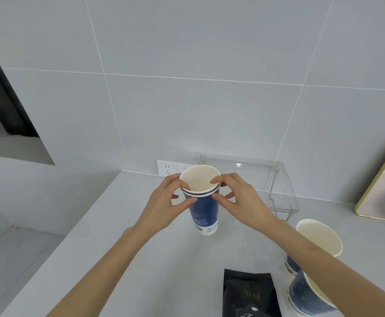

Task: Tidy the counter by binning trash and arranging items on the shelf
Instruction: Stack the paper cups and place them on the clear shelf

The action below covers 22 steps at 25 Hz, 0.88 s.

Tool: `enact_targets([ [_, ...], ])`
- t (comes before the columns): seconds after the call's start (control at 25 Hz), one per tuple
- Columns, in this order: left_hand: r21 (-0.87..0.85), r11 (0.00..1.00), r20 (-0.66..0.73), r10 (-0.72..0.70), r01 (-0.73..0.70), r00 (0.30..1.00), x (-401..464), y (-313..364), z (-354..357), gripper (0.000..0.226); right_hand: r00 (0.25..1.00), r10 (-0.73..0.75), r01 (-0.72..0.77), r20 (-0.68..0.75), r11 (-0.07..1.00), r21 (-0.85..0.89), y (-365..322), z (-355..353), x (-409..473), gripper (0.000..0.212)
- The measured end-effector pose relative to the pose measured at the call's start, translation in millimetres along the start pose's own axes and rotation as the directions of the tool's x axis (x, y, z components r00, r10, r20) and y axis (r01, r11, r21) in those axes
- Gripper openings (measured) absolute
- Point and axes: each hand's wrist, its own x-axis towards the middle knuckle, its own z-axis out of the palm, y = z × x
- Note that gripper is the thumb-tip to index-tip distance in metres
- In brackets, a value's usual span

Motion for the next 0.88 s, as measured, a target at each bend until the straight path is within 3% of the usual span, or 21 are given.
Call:
enact_targets([
  [0.32, -0.041, 0.993, -0.052, 0.110, -0.112, 0.993, 71.1, 37.3, -11.5, 0.031, 0.993, 0.003, -0.004, -0.118, 1.000, -0.008, -1.8, -53.6, 51.6, 0.033],
  [0.88, -0.040, 0.999, 0.025, -0.022, 0.023, 0.999, 183.0, 2.1, 16.1, 0.033, 0.990, 0.111, -0.112, -0.085, 0.994, -0.015, 58.7, -41.2, 157.1, 0.036],
])
